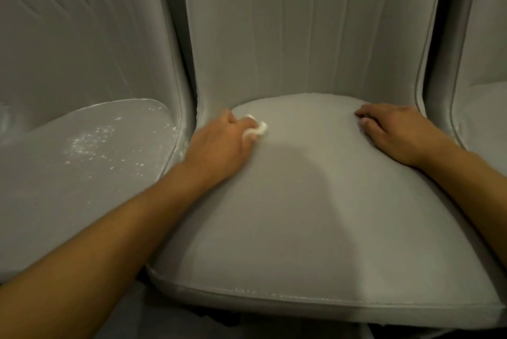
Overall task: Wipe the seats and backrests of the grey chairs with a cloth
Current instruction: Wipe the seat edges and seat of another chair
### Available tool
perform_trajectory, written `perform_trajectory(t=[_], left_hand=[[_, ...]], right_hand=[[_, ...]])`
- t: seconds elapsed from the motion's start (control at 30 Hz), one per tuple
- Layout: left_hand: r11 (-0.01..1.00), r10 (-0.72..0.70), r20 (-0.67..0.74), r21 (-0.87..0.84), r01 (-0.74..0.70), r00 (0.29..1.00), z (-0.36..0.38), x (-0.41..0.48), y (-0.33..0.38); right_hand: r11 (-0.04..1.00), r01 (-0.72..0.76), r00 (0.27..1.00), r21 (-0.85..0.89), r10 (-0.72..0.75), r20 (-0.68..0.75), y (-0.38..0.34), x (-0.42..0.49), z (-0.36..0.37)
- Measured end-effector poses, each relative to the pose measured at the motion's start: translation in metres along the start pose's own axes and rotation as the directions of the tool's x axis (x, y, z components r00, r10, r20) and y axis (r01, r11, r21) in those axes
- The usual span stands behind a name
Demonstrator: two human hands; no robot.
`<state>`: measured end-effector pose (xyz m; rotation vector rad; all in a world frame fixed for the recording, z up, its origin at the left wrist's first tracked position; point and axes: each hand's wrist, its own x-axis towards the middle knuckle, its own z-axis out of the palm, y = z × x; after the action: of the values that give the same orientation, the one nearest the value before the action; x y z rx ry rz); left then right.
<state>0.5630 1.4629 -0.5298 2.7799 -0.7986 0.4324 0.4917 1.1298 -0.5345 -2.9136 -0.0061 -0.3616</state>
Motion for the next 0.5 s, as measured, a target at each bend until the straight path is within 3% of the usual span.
perform_trajectory(t=[0.1,0.17,0.27,0.37,0.5], left_hand=[[0.954,-0.273,-0.010,0.124,0.272,0.962,0.008,0.036,-0.025],[0.946,-0.295,0.015,0.148,0.290,0.955,0.014,0.046,-0.022],[0.978,-0.204,0.080,0.051,0.200,0.976,0.007,0.033,-0.005],[0.999,0.037,0.103,-0.016,-0.036,0.994,-0.013,-0.020,0.020],[0.935,0.337,0.177,-0.182,-0.306,0.925,-0.048,-0.097,0.042]], right_hand=[[1.000,-0.002,1.000,-0.005,0.002,-0.009,-0.002,-0.001,-0.001],[1.000,-0.012,1.000,0.001,0.012,0.002,-0.002,-0.001,-0.002],[1.000,-0.020,1.000,0.016,0.020,0.001,-0.001,0.000,-0.002],[0.999,-0.016,1.000,0.029,0.016,0.008,-0.002,-0.001,-0.001],[0.999,-0.010,1.000,0.048,0.010,0.014,0.000,0.001,0.000]])
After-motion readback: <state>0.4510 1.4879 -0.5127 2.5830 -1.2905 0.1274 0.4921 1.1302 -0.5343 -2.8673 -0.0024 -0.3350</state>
